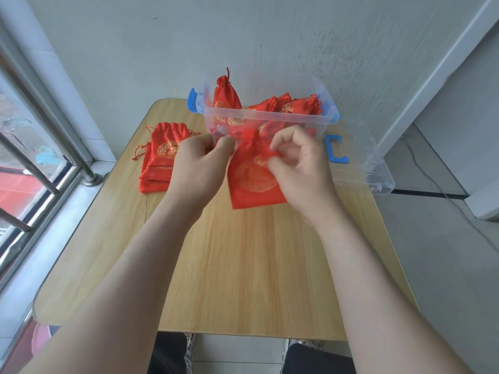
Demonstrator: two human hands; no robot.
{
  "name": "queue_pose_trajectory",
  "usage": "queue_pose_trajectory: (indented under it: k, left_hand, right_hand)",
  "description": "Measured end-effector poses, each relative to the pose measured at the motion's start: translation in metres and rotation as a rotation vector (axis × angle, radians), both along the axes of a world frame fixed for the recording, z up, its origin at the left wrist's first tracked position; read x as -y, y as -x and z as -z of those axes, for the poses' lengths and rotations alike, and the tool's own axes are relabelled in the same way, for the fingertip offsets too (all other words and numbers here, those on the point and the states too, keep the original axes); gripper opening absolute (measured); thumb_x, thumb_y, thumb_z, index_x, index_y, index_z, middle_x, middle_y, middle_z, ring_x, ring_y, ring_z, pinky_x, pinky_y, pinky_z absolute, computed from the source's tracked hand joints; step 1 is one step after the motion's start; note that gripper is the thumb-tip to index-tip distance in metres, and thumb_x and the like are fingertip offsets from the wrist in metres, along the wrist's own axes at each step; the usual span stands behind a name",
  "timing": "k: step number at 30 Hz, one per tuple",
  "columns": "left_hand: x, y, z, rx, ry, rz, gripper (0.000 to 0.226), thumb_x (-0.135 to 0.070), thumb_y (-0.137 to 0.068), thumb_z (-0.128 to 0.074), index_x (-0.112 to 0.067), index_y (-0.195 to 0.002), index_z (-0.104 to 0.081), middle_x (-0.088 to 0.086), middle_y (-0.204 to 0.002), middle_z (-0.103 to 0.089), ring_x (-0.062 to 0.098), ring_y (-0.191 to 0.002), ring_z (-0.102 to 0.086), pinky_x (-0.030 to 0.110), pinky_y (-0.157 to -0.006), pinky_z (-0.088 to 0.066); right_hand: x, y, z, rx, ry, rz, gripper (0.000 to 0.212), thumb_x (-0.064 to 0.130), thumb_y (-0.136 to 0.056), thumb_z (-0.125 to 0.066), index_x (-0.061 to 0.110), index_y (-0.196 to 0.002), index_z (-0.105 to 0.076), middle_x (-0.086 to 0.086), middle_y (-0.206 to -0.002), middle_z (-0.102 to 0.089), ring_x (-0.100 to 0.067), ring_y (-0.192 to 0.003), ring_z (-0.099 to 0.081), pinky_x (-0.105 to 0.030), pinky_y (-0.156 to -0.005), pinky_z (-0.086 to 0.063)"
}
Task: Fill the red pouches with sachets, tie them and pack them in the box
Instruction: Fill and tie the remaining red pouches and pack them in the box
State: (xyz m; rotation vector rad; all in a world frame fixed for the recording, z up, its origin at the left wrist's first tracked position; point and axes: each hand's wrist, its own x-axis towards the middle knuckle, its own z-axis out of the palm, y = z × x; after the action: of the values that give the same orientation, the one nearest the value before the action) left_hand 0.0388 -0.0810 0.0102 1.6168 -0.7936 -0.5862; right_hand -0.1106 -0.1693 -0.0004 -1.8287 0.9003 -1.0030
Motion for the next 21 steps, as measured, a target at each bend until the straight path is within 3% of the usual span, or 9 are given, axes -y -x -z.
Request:
queue_pose_trajectory:
  k: [3, 7, 10, 13, 15, 17, 18, 20, 21]
  left_hand:
    - [0.002, -0.007, 0.005, 0.018, -0.03, -0.125, 0.04, -0.033, -0.1, -0.051, 0.005, -0.097, -0.062, -0.003, -0.072, -0.048, 0.018, -0.068, -0.043, 0.036, -0.062, -0.038]
    - [-0.002, -0.019, 0.018, 0.242, -0.184, -0.231, 0.017, -0.024, -0.095, -0.05, -0.014, -0.094, -0.064, -0.002, -0.089, -0.066, 0.024, -0.093, -0.061, 0.04, -0.078, -0.05]
    - [-0.002, -0.023, 0.024, 0.406, -0.343, -0.214, 0.025, -0.023, -0.095, -0.052, -0.017, -0.113, -0.069, 0.006, -0.127, -0.059, 0.032, -0.127, -0.049, 0.046, -0.104, -0.037]
    - [-0.004, -0.025, 0.027, 0.522, -0.492, -0.12, 0.037, -0.022, -0.095, -0.053, -0.016, -0.129, -0.065, 0.008, -0.15, -0.046, 0.031, -0.146, -0.033, 0.053, -0.112, -0.027]
    - [-0.007, -0.028, 0.033, 0.584, -0.613, -0.035, 0.036, -0.024, -0.096, -0.053, -0.011, -0.129, -0.061, 0.011, -0.164, -0.034, 0.033, -0.156, -0.02, 0.061, -0.115, -0.023]
    - [-0.011, -0.032, 0.037, 0.62, -0.745, 0.035, 0.023, -0.029, -0.097, -0.053, -0.011, -0.112, -0.055, 0.014, -0.16, -0.035, 0.038, -0.155, -0.019, 0.065, -0.114, -0.025]
    - [-0.013, -0.033, 0.038, 0.634, -0.789, 0.061, 0.019, -0.03, -0.098, -0.053, -0.013, -0.106, -0.05, 0.013, -0.155, -0.038, 0.04, -0.153, -0.021, 0.066, -0.113, -0.028]
    - [-0.015, -0.033, 0.038, 0.667, -0.827, 0.088, 0.014, -0.026, -0.098, -0.055, -0.015, -0.101, -0.046, 0.012, -0.151, -0.04, 0.041, -0.151, -0.023, 0.066, -0.112, -0.029]
    - [-0.016, -0.034, 0.037, 0.692, -0.831, 0.084, 0.012, -0.021, -0.097, -0.056, -0.015, -0.099, -0.046, 0.011, -0.148, -0.042, 0.04, -0.149, -0.026, 0.065, -0.111, -0.031]
  right_hand:
    - [-0.002, -0.006, -0.012, 0.135, -0.033, 0.148, 0.03, -0.008, -0.087, -0.065, 0.021, -0.085, -0.072, 0.012, -0.082, -0.073, -0.002, -0.075, -0.066, -0.022, -0.072, -0.051]
    - [-0.005, -0.022, -0.031, 0.3, -0.126, 0.219, 0.041, -0.006, -0.087, -0.06, 0.011, -0.121, -0.075, -0.004, -0.113, -0.079, -0.009, -0.103, -0.076, -0.027, -0.091, -0.059]
    - [-0.006, -0.035, -0.04, 0.33, -0.145, 0.212, 0.048, -0.007, -0.089, -0.056, 0.005, -0.135, -0.065, 0.004, -0.11, -0.072, 0.006, -0.087, -0.072, -0.018, -0.076, -0.058]
    - [-0.008, -0.052, -0.046, 0.265, -0.162, 0.159, 0.058, -0.014, -0.097, -0.049, 0.005, -0.151, -0.05, 0.023, -0.081, -0.071, 0.012, -0.065, -0.067, -0.014, -0.059, -0.054]
    - [-0.004, -0.065, -0.052, 0.202, -0.132, 0.153, 0.064, -0.012, -0.098, -0.047, 0.005, -0.159, -0.042, 0.021, -0.085, -0.07, 0.014, -0.061, -0.063, -0.009, -0.057, -0.05]
    - [0.004, -0.081, -0.057, 0.134, -0.115, 0.169, 0.068, -0.007, -0.099, -0.047, 0.007, -0.164, -0.032, 0.012, -0.125, -0.065, 0.019, -0.079, -0.063, -0.003, -0.07, -0.049]
    - [0.008, -0.087, -0.06, 0.097, -0.09, 0.166, 0.072, -0.003, -0.098, -0.048, 0.008, -0.166, -0.027, 0.004, -0.146, -0.058, 0.017, -0.103, -0.063, -0.005, -0.088, -0.049]
    - [0.016, -0.099, -0.064, 0.014, -0.064, 0.142, 0.08, 0.005, -0.092, -0.048, 0.01, -0.168, -0.024, -0.003, -0.166, -0.041, -0.009, -0.146, -0.049, -0.026, -0.12, -0.039]
    - [0.018, -0.102, -0.065, -0.055, -0.064, 0.134, 0.08, 0.007, -0.09, -0.049, 0.012, -0.167, -0.027, -0.003, -0.166, -0.041, -0.015, -0.151, -0.042, -0.032, -0.125, -0.035]
